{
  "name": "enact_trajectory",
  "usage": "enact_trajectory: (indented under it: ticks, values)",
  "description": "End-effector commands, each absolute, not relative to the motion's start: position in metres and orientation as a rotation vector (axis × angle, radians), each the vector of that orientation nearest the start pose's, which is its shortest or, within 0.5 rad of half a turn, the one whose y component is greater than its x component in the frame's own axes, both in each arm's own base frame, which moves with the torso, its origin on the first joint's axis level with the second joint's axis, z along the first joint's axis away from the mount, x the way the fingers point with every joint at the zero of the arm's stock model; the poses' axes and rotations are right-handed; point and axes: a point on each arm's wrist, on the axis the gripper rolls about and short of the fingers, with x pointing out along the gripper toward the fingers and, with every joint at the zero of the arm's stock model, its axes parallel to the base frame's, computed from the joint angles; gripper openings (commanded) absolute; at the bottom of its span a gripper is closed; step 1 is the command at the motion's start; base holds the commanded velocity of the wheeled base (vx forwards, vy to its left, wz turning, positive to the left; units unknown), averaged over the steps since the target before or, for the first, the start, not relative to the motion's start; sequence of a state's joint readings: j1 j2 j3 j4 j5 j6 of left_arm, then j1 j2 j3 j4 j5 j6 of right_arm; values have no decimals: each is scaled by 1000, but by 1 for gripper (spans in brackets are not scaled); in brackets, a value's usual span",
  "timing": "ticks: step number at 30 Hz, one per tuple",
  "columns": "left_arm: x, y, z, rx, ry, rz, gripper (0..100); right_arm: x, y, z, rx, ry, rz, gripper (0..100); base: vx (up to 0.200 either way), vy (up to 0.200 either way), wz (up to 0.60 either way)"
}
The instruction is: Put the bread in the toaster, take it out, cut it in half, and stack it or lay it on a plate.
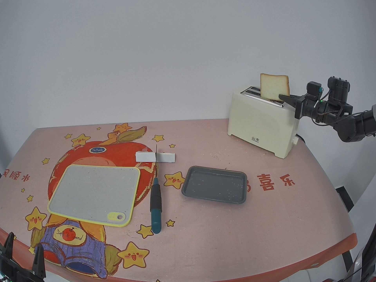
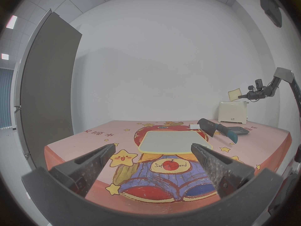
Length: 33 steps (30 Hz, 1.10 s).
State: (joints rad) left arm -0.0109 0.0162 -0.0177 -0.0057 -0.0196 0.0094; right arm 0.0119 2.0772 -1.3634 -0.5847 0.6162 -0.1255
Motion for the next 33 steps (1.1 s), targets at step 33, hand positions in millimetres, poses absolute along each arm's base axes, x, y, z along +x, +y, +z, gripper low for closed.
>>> enact_trajectory:
  ticks: [33]
  values:
    - [-23,0,76,9,-6,-31,100,408,4,208,-138,141,612,0,0,0,0]
